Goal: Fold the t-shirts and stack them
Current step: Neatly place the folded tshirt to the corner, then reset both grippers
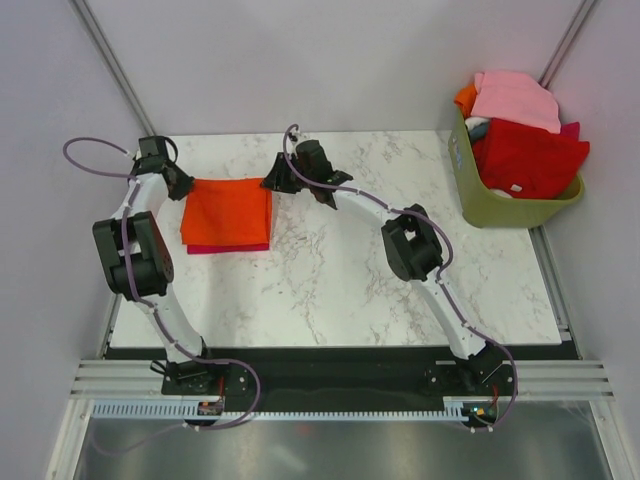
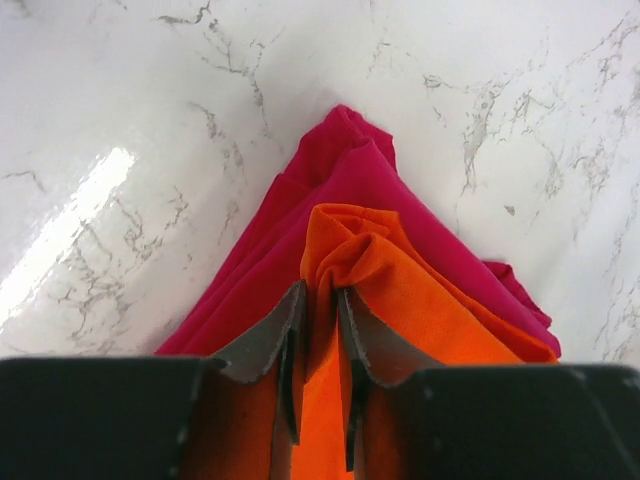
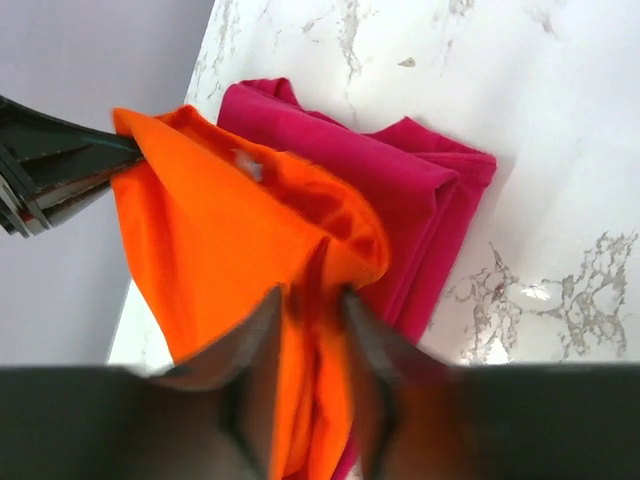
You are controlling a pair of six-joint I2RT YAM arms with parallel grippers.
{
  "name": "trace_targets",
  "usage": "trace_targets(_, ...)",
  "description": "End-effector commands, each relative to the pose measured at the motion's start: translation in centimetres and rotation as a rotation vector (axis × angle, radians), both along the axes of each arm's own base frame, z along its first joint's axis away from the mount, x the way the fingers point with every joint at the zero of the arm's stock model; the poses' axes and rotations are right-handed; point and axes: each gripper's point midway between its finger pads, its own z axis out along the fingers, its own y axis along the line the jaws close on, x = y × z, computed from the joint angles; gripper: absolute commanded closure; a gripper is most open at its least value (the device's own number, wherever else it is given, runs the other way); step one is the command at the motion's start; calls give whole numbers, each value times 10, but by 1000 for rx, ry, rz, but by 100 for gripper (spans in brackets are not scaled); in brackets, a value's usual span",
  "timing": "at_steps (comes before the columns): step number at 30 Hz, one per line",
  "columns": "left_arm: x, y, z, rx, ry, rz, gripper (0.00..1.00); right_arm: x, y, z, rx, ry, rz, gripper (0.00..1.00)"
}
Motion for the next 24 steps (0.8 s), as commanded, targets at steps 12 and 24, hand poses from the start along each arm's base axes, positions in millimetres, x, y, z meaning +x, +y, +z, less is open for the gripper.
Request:
trace_targets(12,2,0,61,19,-170,-13,40,16,-12,46,26,-140,-22,36)
trace_targets(24,-49,-113,100,-109,-262,-312,48,-37,-67,79,-7,-121,-35,43)
